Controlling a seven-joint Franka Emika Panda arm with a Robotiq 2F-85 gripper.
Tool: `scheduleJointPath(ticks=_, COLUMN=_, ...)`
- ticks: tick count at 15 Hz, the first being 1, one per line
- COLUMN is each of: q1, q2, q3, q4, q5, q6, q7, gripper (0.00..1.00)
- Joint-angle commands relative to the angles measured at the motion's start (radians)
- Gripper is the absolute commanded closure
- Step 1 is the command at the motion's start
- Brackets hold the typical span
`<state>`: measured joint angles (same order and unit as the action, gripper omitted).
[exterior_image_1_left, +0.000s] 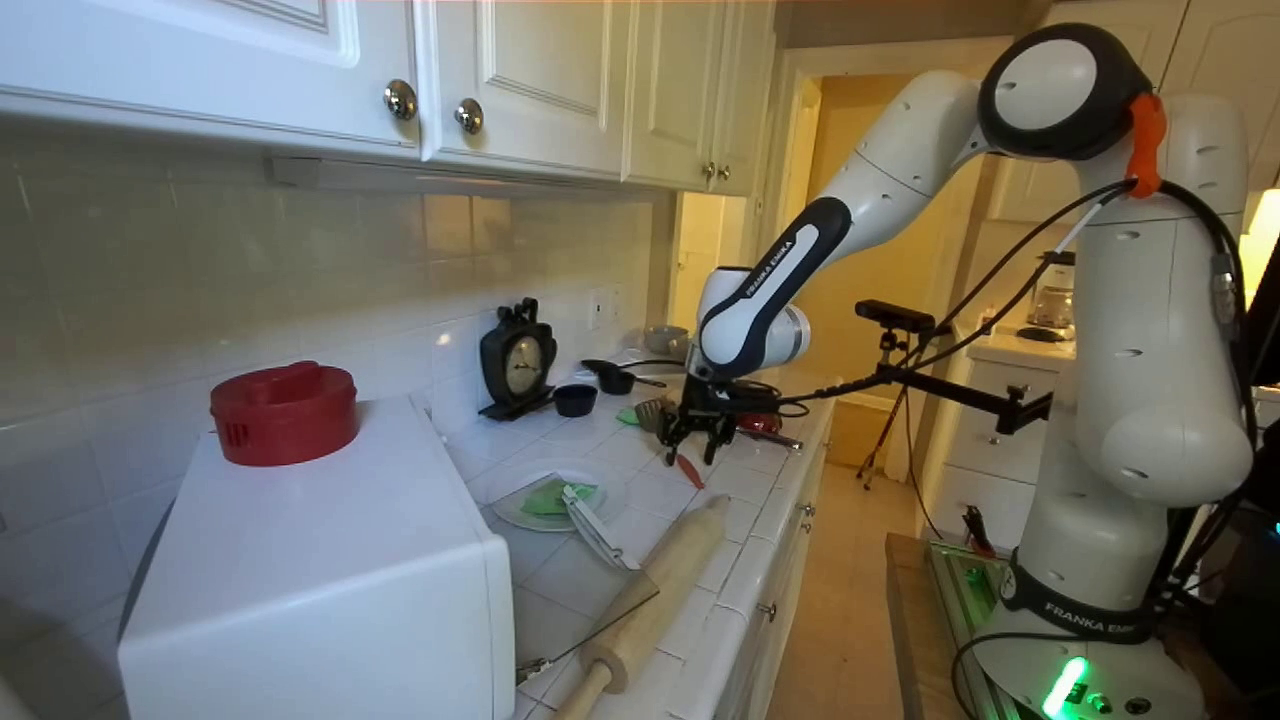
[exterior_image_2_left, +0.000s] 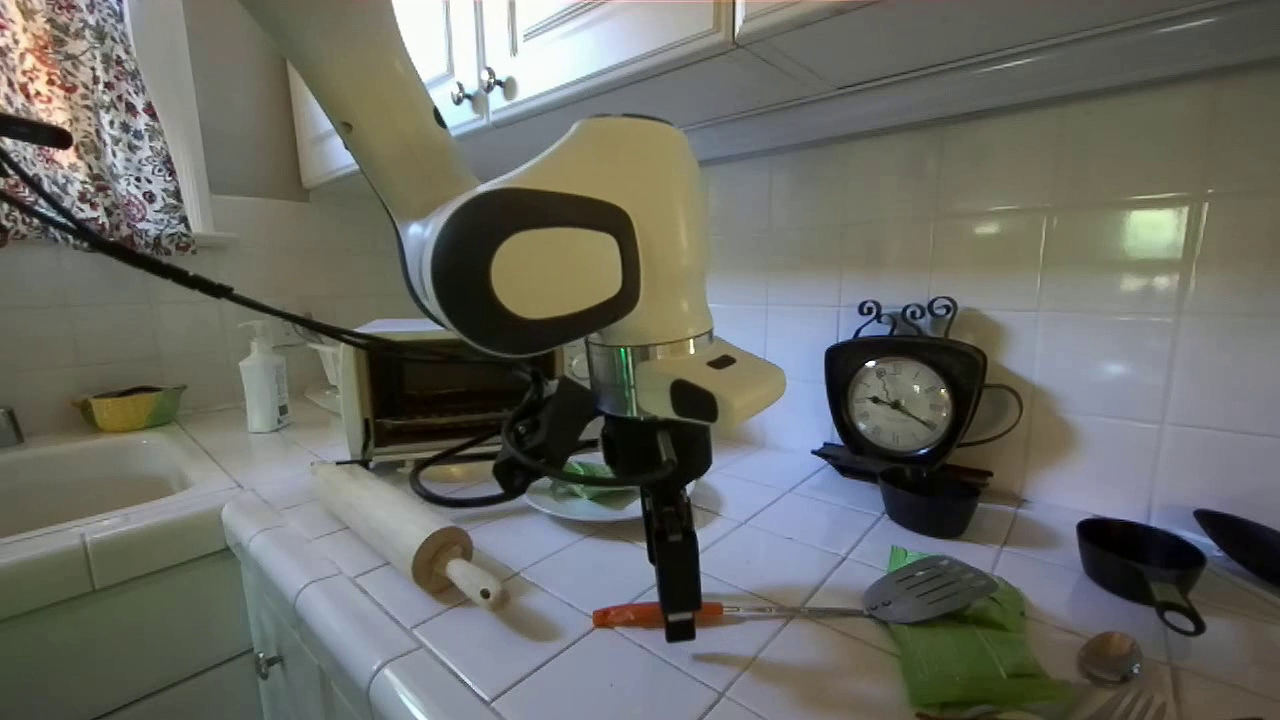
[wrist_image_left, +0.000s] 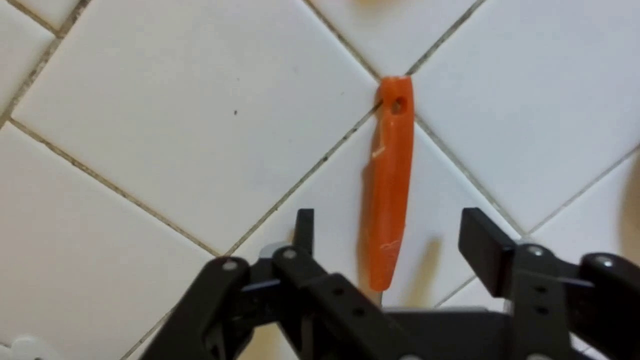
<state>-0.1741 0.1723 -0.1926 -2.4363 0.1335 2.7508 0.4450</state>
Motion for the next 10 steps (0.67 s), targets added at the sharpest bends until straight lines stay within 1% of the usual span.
scheduleJointPath(ticks=1, q1=0.079, q2=-0.083, q3=-0.062, q4=-0.048, q5=-0.157, q6=-0.051, q7=0.154, gripper=0.16)
scheduleJointPath(ticks=2, q1=0.102, q2=-0.106, q3=-0.076, q4=-0.061, q5=-0.23, q6=-0.069, q7=0.214, gripper=0.17)
scheduleJointPath(ticks=3, q1=0.121, q2=-0.134, q3=-0.086, q4=-0.073, q5=-0.317, q6=-0.092, q7=0.285, gripper=0.22)
scheduleJointPath(ticks=4, q1=0.131, q2=-0.162, q3=-0.083, q4=-0.086, q5=-0.399, q6=-0.117, q7=0.352, gripper=0.23)
scheduleJointPath(ticks=5, q1=0.133, q2=-0.196, q3=-0.064, q4=-0.098, q5=-0.463, q6=-0.158, q7=0.391, gripper=0.22)
scheduleJointPath(ticks=6, q1=0.131, q2=-0.239, q3=-0.039, q4=-0.114, q5=-0.524, q6=-0.203, q7=0.426, gripper=0.25)
scheduleJointPath(ticks=7, q1=0.126, q2=-0.292, q3=-0.007, q4=-0.142, q5=-0.549, q6=-0.244, q7=0.39, gripper=0.22)
scheduleJointPath(ticks=8, q1=0.12, q2=-0.331, q3=0.023, q4=-0.157, q5=-0.567, q6=-0.284, q7=0.365, gripper=0.24)
scheduleJointPath(ticks=9, q1=0.117, q2=-0.377, q3=0.055, q4=-0.175, q5=-0.564, q6=-0.334, q7=0.31, gripper=0.21)
scheduleJointPath(ticks=10, q1=0.116, q2=-0.418, q3=0.085, q4=-0.191, q5=-0.559, q6=-0.379, q7=0.271, gripper=0.23)
